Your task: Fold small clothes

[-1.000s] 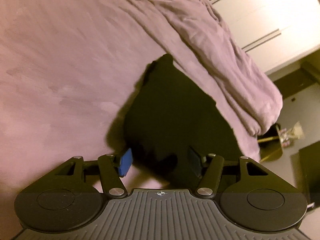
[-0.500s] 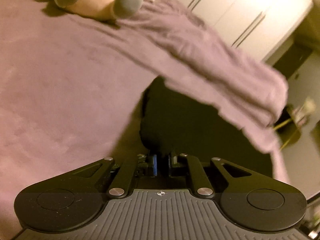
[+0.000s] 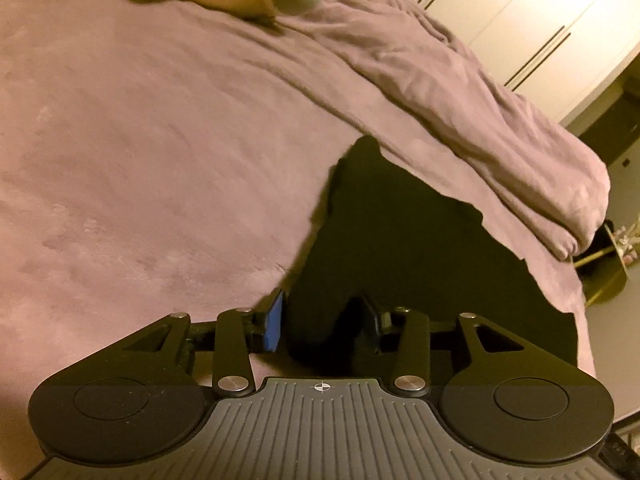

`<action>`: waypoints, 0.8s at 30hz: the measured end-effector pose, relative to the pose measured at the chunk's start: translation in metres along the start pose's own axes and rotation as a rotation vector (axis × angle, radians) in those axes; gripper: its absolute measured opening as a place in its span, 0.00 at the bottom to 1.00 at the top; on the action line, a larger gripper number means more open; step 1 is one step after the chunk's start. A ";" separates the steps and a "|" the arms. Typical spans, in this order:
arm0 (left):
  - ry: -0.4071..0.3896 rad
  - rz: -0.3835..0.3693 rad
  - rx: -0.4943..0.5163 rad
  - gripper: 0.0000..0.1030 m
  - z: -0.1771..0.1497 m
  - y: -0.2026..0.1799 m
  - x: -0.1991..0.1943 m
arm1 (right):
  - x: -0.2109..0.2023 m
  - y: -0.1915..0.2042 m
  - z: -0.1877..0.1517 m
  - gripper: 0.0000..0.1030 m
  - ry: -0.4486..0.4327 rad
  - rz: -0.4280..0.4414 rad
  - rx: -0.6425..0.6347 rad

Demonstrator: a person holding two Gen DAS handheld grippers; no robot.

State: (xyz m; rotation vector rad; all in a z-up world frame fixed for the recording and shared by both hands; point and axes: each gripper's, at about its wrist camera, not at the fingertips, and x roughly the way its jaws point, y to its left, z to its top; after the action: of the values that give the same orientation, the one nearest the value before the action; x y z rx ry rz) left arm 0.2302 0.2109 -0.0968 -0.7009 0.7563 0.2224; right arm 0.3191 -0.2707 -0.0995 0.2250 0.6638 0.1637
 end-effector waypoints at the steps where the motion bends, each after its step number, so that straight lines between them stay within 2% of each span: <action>1: 0.001 0.001 0.003 0.44 0.000 -0.001 0.001 | 0.007 0.009 -0.001 0.24 0.007 0.019 -0.028; 3: 0.005 0.002 0.003 0.45 0.001 -0.001 0.003 | 0.022 0.021 -0.006 0.22 0.024 0.007 -0.086; 5: 0.014 -0.001 0.006 0.45 0.003 0.000 0.004 | 0.032 0.023 -0.012 0.17 0.039 -0.048 -0.114; 11: 0.034 -0.027 0.007 0.44 0.005 0.004 0.010 | 0.022 0.012 -0.021 0.17 -0.006 -0.229 -0.137; 13: 0.041 -0.041 -0.007 0.41 0.006 0.006 0.011 | 0.013 0.015 -0.021 0.18 -0.014 -0.202 -0.118; 17: 0.069 -0.105 -0.080 0.18 0.010 0.014 0.014 | 0.002 0.038 -0.026 0.19 -0.028 -0.078 -0.144; 21: 0.063 -0.142 -0.123 0.16 0.012 0.016 0.013 | 0.007 0.077 -0.038 0.19 0.002 0.055 -0.217; 24: 0.053 -0.159 -0.122 0.15 0.013 0.016 0.010 | 0.010 0.100 -0.048 0.19 0.019 0.106 -0.253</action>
State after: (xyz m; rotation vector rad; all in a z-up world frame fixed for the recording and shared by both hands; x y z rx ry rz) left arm 0.2378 0.2311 -0.1044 -0.8819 0.7378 0.1058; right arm 0.2888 -0.1646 -0.1164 0.0153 0.6441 0.3488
